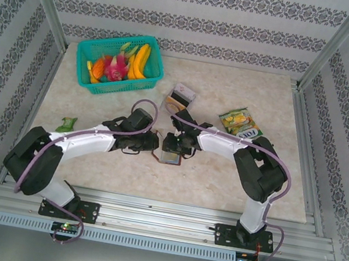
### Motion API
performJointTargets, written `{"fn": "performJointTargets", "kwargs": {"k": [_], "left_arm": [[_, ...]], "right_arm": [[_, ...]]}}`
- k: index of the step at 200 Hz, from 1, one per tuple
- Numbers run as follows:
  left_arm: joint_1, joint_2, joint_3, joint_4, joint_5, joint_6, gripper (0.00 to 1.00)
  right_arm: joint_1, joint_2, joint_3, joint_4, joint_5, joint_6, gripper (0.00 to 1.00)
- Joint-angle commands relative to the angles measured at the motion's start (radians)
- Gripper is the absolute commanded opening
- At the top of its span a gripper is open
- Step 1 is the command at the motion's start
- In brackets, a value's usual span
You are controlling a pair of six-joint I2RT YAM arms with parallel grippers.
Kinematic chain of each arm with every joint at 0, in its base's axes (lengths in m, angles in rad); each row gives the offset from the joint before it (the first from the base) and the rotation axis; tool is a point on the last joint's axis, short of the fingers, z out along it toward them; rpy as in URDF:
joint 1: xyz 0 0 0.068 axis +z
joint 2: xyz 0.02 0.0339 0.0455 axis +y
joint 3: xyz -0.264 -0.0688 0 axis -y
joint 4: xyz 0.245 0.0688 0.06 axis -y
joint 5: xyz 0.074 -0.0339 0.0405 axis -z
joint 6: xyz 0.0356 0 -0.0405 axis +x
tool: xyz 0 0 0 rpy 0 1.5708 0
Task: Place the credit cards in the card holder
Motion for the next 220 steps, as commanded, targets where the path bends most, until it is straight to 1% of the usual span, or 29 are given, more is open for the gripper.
{"fn": "performJointTargets", "kwargs": {"k": [1,22,26,55,61,81,91,100,117,143,171,190,200,220], "left_arm": [[-0.012,-0.095,0.029,-0.069,-0.082,-0.004,0.37],[-0.012,-0.17,0.024,-0.095,-0.142,-0.021,0.38],[-0.012,-0.185,0.022,-0.1,-0.155,-0.024,0.38],[-0.012,-0.294,-0.013,-0.139,-0.275,-0.075,0.39],[-0.012,-0.32,-0.027,-0.143,-0.304,-0.085,0.42],[-0.009,-0.408,-0.075,-0.151,-0.378,-0.11,0.44],[-0.005,-0.446,-0.098,-0.151,-0.401,-0.116,0.45],[0.0,-0.475,-0.112,-0.158,-0.412,-0.12,0.45],[0.006,-0.514,-0.133,-0.165,-0.424,-0.121,0.46],[0.016,-0.535,-0.148,-0.166,-0.42,-0.119,0.46],[0.02,-0.537,-0.148,-0.174,-0.416,-0.118,0.46],[0.022,-0.565,-0.158,-0.178,-0.44,-0.124,0.46],[0.021,-0.586,-0.165,-0.18,-0.462,-0.126,0.46],[0.03,-0.613,-0.178,-0.174,-0.488,-0.117,0.48]], "right_arm": [[0.017,0.046,0.001,-0.054,0.033,-0.021,0.46],[0.04,0.066,0.039,-0.111,0.079,-0.043,0.59],[0.043,0.075,0.053,-0.129,0.09,-0.05,0.61],[0.088,0.153,0.149,-0.257,0.188,-0.067,0.63],[0.101,0.174,0.168,-0.285,0.223,-0.068,0.63],[0.141,0.256,0.237,-0.369,0.319,-0.066,0.64],[0.162,0.291,0.265,-0.401,0.357,-0.064,0.67],[0.178,0.317,0.281,-0.422,0.393,-0.053,0.7],[0.197,0.353,0.295,-0.432,0.42,-0.04,0.71],[0.212,0.427,0.321,-0.457,0.432,-0.021,0.75],[0.223,0.481,0.315,-0.452,0.415,0.009,0.75],[0.224,0.454,0.301,-0.45,0.422,0.022,0.74],[0.222,0.392,0.287,-0.42,0.425,0.011,0.74],[0.198,0.255,0.309,-0.378,0.36,-0.029,0.76]]}}
